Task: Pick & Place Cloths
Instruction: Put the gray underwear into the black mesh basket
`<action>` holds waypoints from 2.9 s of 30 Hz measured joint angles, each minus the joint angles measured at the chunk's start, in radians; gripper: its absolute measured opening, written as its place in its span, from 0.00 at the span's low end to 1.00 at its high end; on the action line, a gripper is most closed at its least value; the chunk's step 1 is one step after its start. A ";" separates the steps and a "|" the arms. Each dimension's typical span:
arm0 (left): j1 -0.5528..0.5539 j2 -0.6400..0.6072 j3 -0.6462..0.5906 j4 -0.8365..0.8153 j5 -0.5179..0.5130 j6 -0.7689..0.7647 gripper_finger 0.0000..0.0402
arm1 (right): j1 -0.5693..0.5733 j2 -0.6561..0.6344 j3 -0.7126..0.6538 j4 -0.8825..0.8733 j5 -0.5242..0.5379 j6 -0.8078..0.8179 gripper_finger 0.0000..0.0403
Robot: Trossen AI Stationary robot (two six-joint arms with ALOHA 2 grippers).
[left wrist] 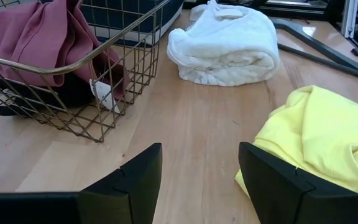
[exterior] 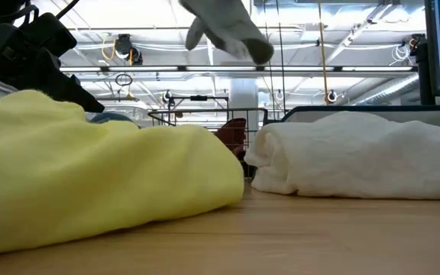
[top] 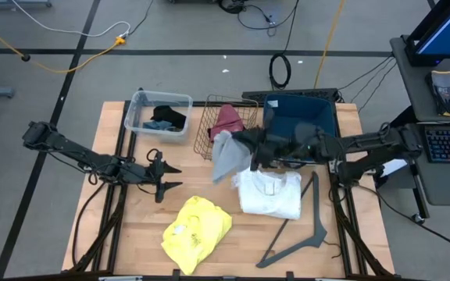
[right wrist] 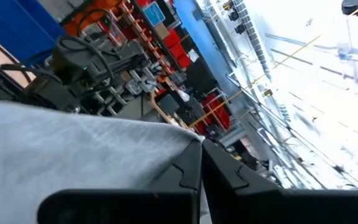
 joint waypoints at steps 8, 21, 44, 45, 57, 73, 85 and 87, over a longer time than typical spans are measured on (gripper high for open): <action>0.000 0.000 0.000 0.000 0.000 0.002 0.53 | -0.197 0.015 0.000 0.010 -0.209 0.129 0.00; 0.000 0.000 0.000 0.000 -0.002 0.010 0.53 | -0.381 0.248 0.000 -0.006 -0.331 0.265 0.00; 0.000 0.000 0.000 0.000 -0.002 0.010 0.53 | -0.476 0.451 0.000 -0.178 -0.322 0.357 0.00; 0.000 0.000 0.000 0.000 -0.002 0.010 0.53 | -0.484 0.450 0.000 -0.178 -0.316 0.352 0.00; 0.000 0.000 0.000 0.043 -0.010 0.038 0.53 | -0.540 0.450 0.000 -0.159 -0.353 0.270 0.00; 0.002 0.000 0.000 0.053 -0.010 0.055 0.53 | -0.579 0.450 0.000 -0.126 -0.463 0.251 0.00; 0.002 0.000 0.000 0.054 -0.010 0.048 0.53 | -0.585 0.450 0.000 -0.134 -0.514 0.303 0.00; 0.002 0.000 0.000 0.055 -0.010 0.048 0.53 | -0.585 0.450 0.000 -0.135 -0.514 0.301 0.01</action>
